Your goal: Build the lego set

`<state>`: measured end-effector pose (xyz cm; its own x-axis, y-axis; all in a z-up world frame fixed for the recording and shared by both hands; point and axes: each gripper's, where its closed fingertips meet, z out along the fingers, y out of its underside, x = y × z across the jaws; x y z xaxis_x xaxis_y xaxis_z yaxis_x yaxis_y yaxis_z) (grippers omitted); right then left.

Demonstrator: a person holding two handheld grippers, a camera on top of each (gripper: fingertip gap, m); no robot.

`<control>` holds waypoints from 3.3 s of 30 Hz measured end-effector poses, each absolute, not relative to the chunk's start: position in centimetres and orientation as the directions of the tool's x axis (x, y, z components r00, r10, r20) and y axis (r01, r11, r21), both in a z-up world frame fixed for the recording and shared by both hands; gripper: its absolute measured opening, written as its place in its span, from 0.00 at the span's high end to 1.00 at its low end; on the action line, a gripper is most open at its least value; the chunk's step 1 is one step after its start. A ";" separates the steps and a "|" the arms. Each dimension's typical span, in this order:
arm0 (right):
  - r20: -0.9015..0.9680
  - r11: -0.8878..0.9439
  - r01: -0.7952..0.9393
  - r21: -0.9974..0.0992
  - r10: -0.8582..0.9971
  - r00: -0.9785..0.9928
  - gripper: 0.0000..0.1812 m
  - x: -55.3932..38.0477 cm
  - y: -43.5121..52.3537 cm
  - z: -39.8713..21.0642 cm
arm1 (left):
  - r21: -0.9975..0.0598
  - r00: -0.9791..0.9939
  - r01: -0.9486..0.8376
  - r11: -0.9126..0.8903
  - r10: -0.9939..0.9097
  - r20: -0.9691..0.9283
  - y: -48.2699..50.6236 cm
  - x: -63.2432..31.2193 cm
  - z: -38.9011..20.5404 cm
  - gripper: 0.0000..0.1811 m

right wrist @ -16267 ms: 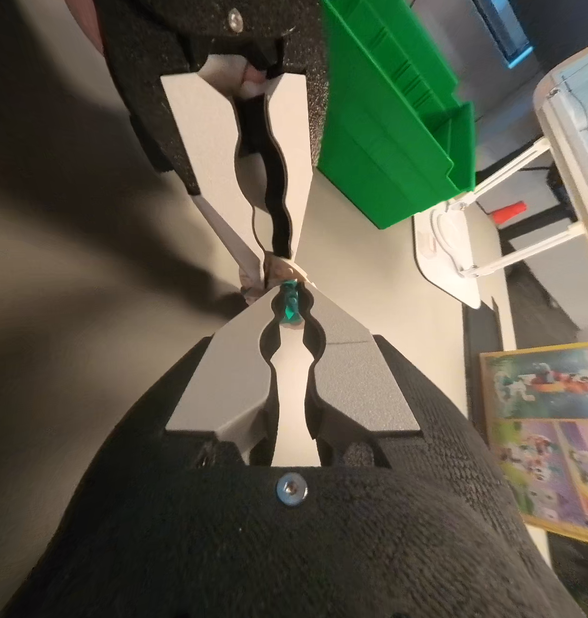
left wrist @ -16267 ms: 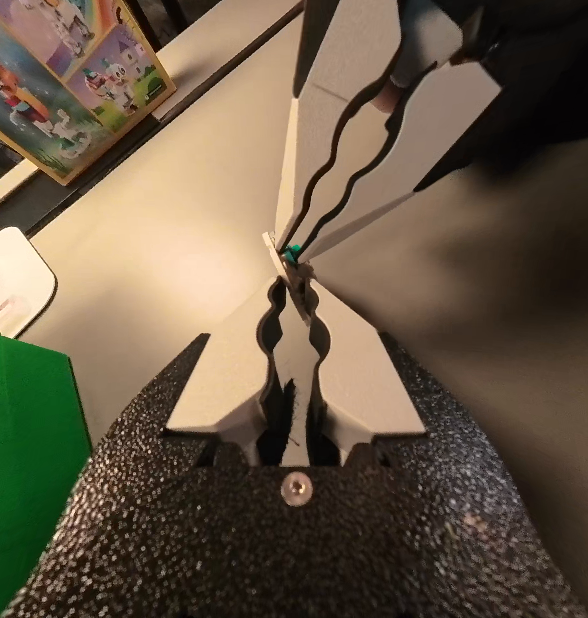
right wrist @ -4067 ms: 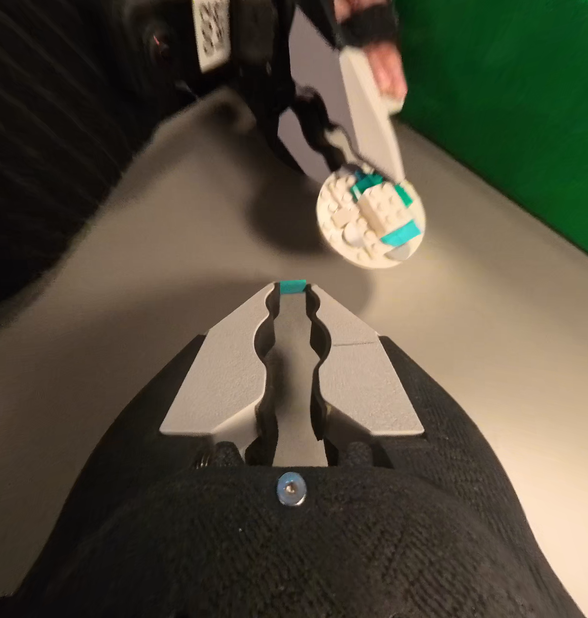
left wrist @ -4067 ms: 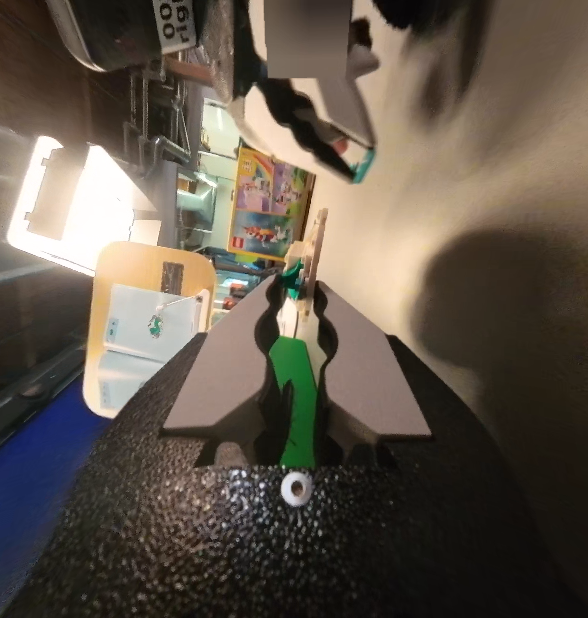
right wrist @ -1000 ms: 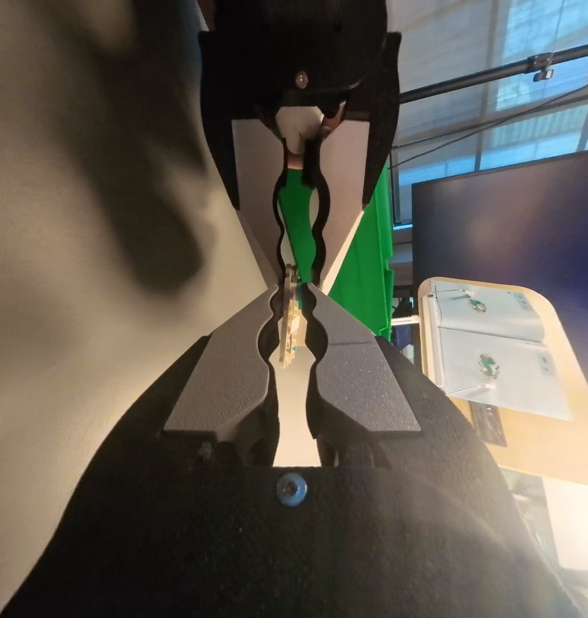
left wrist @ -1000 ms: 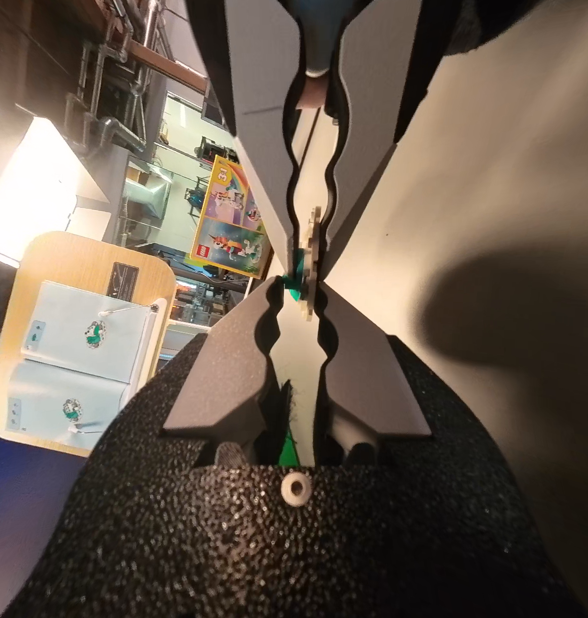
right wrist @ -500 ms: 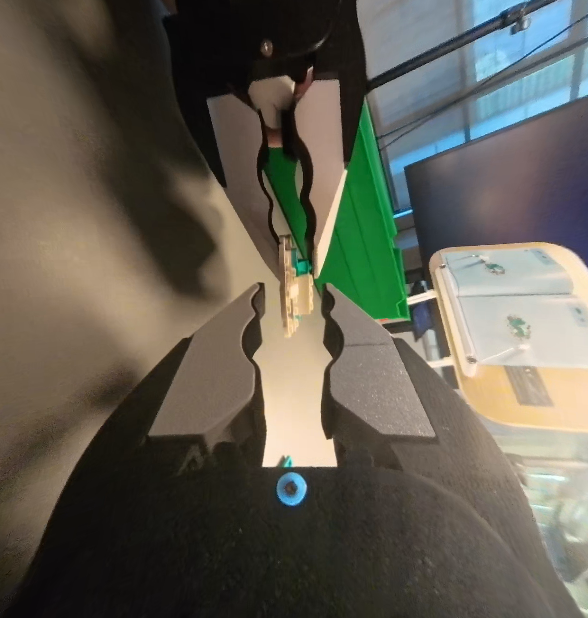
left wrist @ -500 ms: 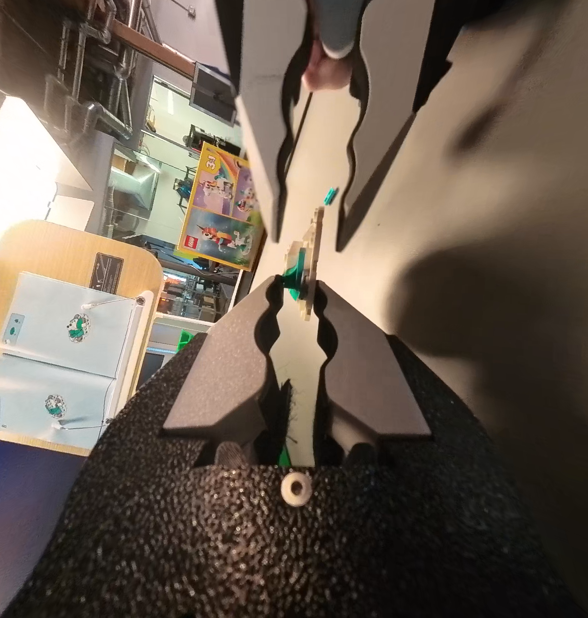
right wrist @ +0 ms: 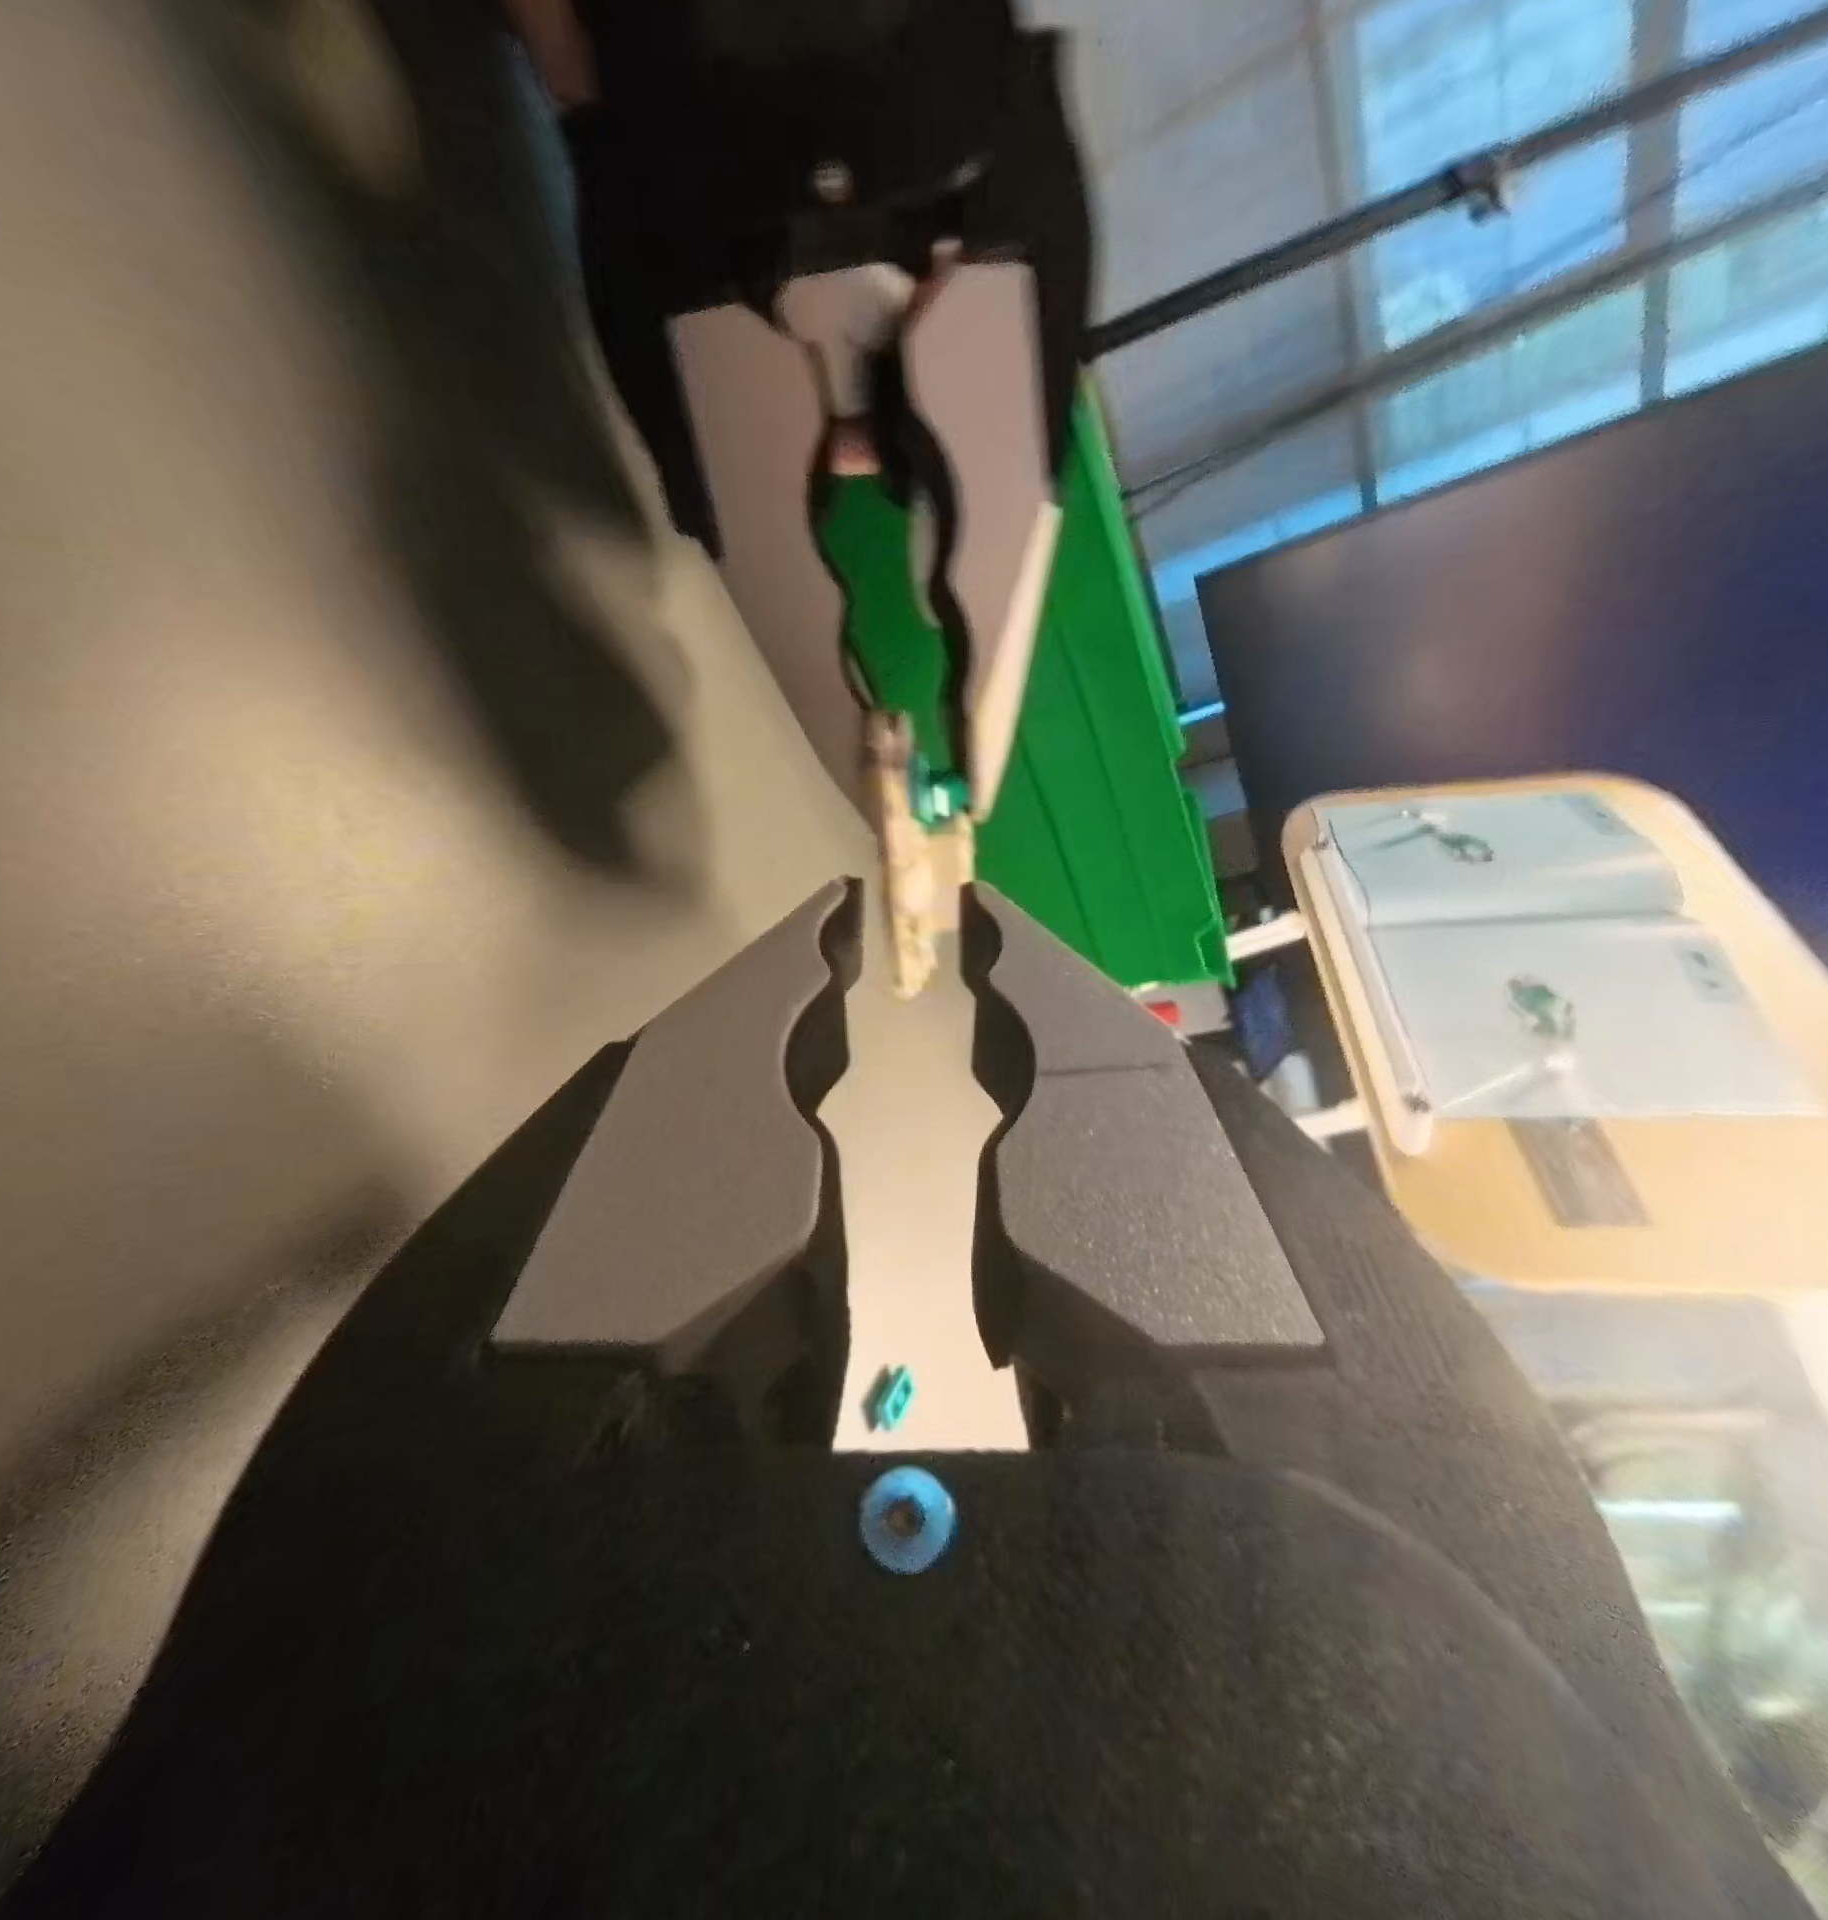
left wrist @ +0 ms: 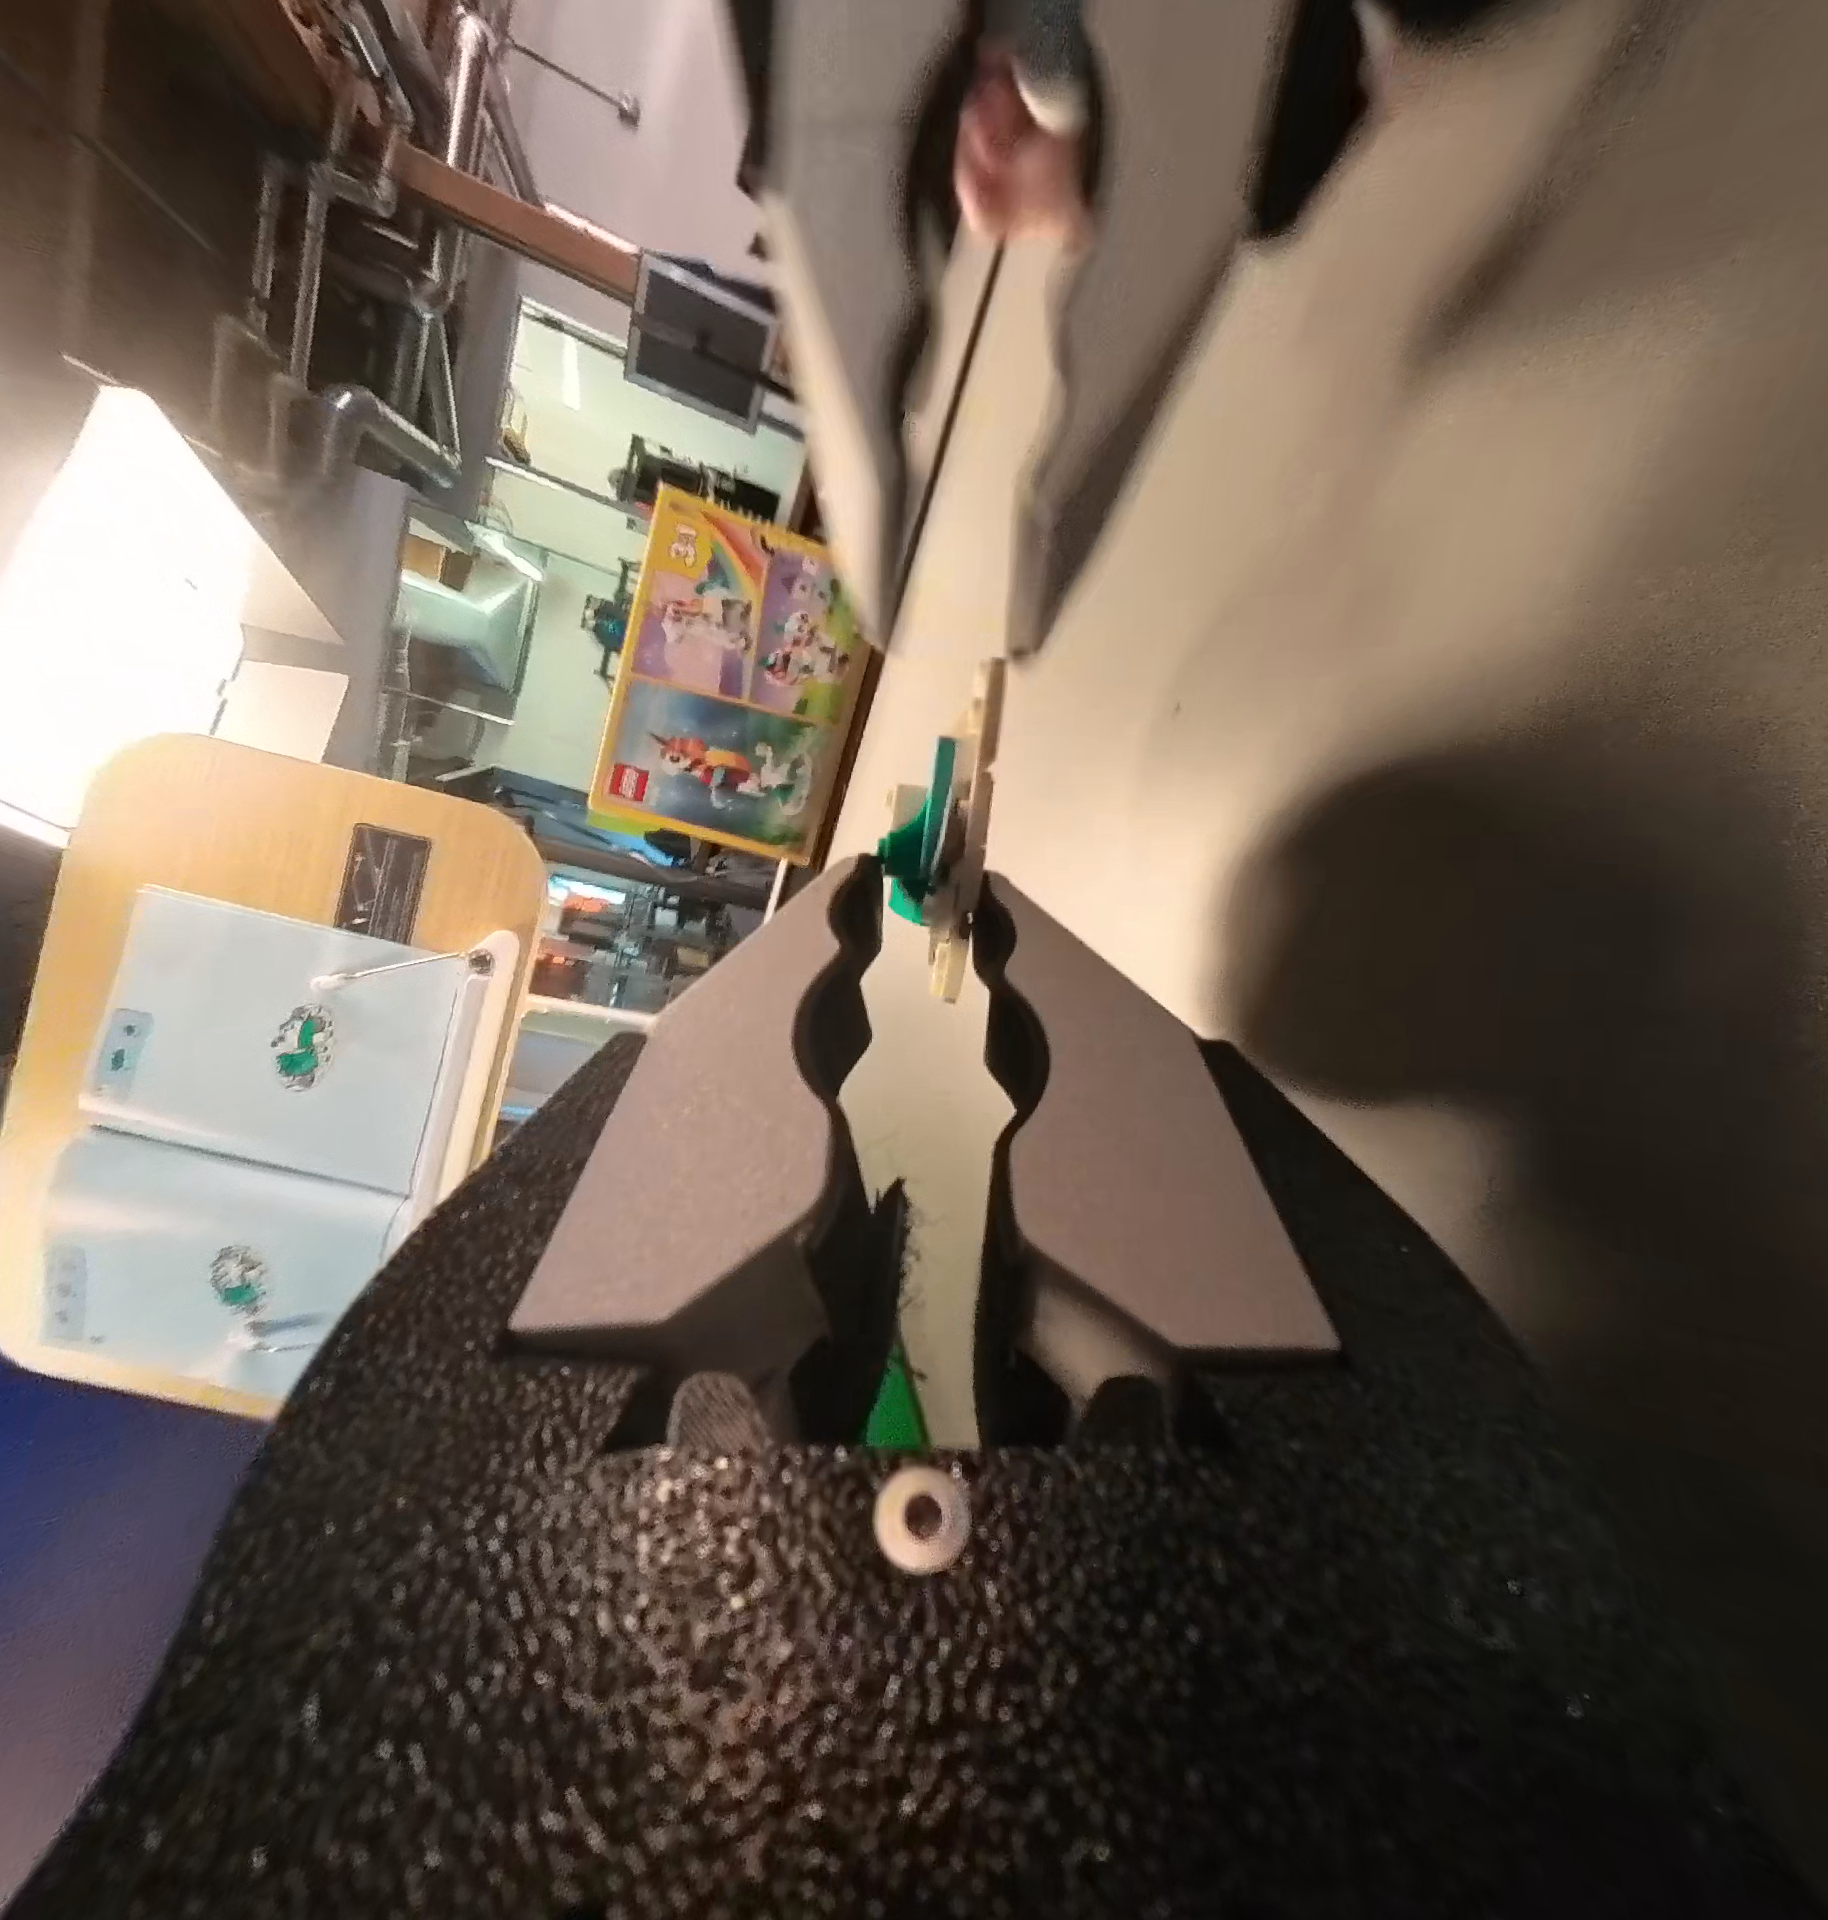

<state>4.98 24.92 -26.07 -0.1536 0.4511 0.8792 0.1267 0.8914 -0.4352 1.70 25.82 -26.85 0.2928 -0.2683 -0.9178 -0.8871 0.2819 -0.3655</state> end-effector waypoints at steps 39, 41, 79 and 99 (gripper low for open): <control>0.368 0.707 -0.202 0.678 -0.564 -0.739 0.96 9.2 32.7 -32.1 | -0.205 0.142 -0.936 0.286 -0.223 -0.964 25.9 2.1 -27.9 0.92; 0.403 0.729 -0.202 0.654 -0.562 -0.723 0.96 8.9 31.9 -32.1 | -0.202 0.140 -0.936 0.287 -0.221 -0.965 25.8 2.2 -27.9 0.92; -0.112 -0.035 0.451 -0.892 0.983 -0.145 0.92 2.9 26.5 -25.4 | -0.147 0.141 -0.977 0.158 -0.049 -0.989 26.8 0.8 -25.8 0.92; -0.105 -0.007 0.530 -0.848 0.982 -0.155 0.82 2.0 25.8 -24.4 | -0.175 0.176 -0.970 0.169 -0.006 -0.984 26.5 0.8 -24.6 0.92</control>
